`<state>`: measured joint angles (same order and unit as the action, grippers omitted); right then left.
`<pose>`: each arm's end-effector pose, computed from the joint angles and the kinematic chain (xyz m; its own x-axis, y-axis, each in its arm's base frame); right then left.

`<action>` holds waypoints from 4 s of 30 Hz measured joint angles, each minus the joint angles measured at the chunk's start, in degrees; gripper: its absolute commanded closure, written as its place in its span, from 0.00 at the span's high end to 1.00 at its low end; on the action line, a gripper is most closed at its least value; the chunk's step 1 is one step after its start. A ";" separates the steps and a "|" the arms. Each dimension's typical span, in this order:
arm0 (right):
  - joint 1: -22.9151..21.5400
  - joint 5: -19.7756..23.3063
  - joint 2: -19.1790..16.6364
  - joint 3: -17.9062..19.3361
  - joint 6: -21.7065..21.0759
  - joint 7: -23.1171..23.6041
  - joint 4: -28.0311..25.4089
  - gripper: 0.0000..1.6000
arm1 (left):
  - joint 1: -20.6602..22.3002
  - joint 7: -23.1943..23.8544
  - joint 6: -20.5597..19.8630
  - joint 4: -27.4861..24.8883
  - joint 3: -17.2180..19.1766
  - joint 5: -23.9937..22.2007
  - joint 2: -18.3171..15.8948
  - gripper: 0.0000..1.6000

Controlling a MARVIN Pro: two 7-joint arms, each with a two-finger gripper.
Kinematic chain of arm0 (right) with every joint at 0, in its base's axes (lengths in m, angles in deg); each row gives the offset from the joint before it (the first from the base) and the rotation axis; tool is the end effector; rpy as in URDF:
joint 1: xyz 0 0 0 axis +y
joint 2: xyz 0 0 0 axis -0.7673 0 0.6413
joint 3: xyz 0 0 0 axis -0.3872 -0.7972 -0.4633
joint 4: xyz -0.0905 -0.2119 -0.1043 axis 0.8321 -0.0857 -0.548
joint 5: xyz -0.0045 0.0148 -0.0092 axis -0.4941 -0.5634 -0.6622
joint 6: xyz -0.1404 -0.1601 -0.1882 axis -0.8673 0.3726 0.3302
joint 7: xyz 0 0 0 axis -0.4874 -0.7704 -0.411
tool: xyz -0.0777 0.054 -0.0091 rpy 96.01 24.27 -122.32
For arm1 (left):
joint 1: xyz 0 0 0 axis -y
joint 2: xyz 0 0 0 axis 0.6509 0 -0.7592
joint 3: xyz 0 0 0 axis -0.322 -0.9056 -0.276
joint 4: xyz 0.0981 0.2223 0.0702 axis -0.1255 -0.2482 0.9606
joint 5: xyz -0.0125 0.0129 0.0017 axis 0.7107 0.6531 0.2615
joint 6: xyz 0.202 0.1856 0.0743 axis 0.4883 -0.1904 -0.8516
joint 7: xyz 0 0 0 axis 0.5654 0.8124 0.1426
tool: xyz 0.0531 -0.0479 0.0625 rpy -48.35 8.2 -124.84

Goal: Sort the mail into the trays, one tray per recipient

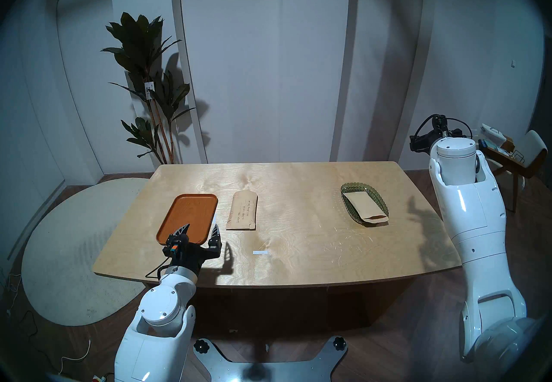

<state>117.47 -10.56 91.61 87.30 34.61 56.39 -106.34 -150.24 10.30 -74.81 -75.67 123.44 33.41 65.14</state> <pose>0.4434 -0.2282 -0.0944 0.2807 0.2793 0.9183 -0.3572 -0.8576 0.3700 0.3061 -0.0159 -0.3069 0.1066 0.0185 0.9941 -0.0248 -0.9995 0.0212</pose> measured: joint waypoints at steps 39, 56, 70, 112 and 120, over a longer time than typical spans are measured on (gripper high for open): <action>-0.40 -0.41 0.03 -0.10 -0.06 -0.42 -0.29 1.00 | 0.00 0.00 0.00 -0.02 0.00 0.00 0.00 1.00; -0.43 -0.47 0.04 -0.12 -0.06 -0.46 -0.28 1.00 | 4.59 -1.15 -0.28 -0.59 -2.02 13.52 -5.56 1.00; -0.45 -0.53 0.05 -0.15 -0.06 -0.49 -0.24 1.00 | 7.63 -5.11 -4.60 -2.00 -12.75 37.27 -12.32 1.00; -0.48 -0.55 0.06 -0.15 -0.06 -0.49 -0.26 1.00 | 14.92 25.74 -21.25 -13.01 -24.32 66.15 -22.11 1.00; -0.48 -0.43 0.06 -0.15 -0.06 -0.42 -0.28 1.00 | 16.21 30.67 -27.13 -12.54 -23.73 64.66 -18.68 1.00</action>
<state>116.99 -10.99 91.67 87.15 34.55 55.97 -106.62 -134.03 40.97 -101.94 -88.21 99.71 98.07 46.46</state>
